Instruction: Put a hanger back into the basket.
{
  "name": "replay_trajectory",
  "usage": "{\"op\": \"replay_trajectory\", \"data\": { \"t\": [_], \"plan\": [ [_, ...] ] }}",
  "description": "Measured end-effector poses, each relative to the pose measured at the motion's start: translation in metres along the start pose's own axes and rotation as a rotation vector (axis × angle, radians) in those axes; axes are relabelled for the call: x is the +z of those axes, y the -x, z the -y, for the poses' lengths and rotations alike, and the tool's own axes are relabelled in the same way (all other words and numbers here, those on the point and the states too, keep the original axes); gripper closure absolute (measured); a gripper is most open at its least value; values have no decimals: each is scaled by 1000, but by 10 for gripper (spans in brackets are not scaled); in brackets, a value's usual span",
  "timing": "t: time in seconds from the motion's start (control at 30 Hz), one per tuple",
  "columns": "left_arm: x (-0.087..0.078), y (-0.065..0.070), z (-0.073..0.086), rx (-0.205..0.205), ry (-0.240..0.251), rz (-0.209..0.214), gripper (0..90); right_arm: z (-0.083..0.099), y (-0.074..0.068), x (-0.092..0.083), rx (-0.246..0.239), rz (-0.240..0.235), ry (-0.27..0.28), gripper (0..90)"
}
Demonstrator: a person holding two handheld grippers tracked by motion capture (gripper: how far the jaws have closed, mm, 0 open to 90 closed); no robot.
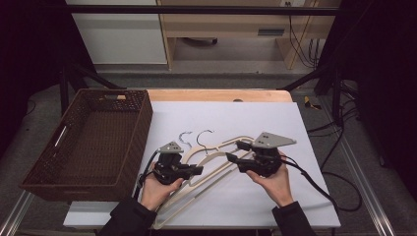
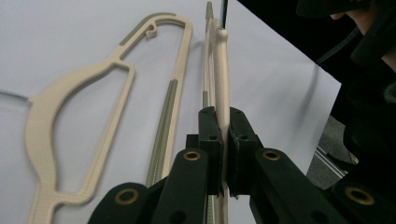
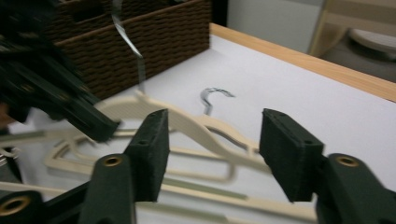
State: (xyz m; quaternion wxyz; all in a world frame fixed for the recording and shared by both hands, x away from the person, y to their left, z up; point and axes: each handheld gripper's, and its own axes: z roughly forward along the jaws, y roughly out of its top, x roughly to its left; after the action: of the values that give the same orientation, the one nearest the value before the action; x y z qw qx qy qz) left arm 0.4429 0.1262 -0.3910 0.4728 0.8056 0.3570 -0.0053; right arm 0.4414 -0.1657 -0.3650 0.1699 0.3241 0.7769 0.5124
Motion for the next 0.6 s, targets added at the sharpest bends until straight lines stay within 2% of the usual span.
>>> {"op": "replay_trajectory", "data": {
  "t": [0.07,0.17,0.2,0.23,0.27,0.43,0.6],
  "plan": [
    [-6,3,-4,13,10,-5,861,7,7,-11,17,34,15,361],
    [-17,7,-10,41,26,-16,861,15,14,-20,34,56,32,316],
    [-26,9,-16,58,35,-26,862,22,21,-28,49,76,43,259],
    [-26,9,-16,58,35,-26,862,26,25,-31,52,85,51,236],
    [-35,12,-22,89,39,-39,862,30,28,-34,61,96,53,232],
    [-55,16,-35,155,46,-67,861,47,38,-44,78,163,62,161],
    [-73,11,-45,182,56,-85,861,53,43,-50,82,192,57,95]
  ]
}}
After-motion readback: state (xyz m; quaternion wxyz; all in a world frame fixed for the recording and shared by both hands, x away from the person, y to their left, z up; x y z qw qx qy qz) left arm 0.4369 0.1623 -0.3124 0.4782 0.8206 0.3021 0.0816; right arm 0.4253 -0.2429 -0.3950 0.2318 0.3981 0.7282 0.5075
